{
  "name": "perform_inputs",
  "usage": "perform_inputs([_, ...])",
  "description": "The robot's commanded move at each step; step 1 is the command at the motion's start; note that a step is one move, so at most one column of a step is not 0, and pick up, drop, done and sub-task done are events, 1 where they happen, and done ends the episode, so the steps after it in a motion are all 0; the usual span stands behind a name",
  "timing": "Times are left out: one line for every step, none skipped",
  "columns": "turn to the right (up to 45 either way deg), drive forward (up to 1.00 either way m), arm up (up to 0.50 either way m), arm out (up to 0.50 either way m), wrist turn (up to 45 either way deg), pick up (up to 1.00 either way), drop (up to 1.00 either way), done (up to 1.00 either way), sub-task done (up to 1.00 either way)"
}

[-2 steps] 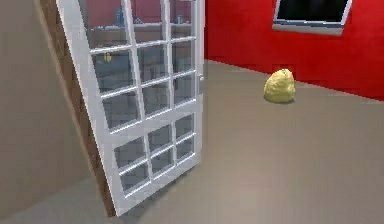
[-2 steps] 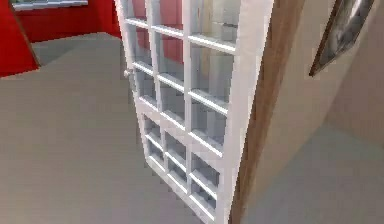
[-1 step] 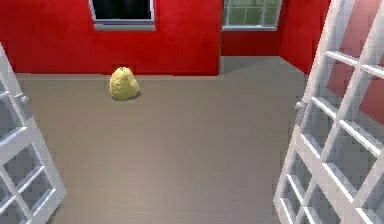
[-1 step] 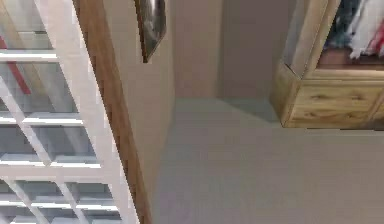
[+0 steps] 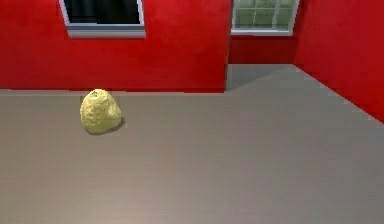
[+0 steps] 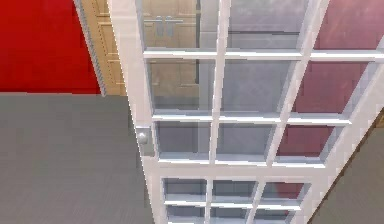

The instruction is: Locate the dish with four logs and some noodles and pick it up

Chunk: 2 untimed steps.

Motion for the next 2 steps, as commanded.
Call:
perform_inputs([6.0,0.00,0.00,0.00,0.0,0.00,0.00,0.00,0.00])
perform_inputs([0.0,0.35,0.00,0.00,0.0,0.00,0.00,0.00,0.00])
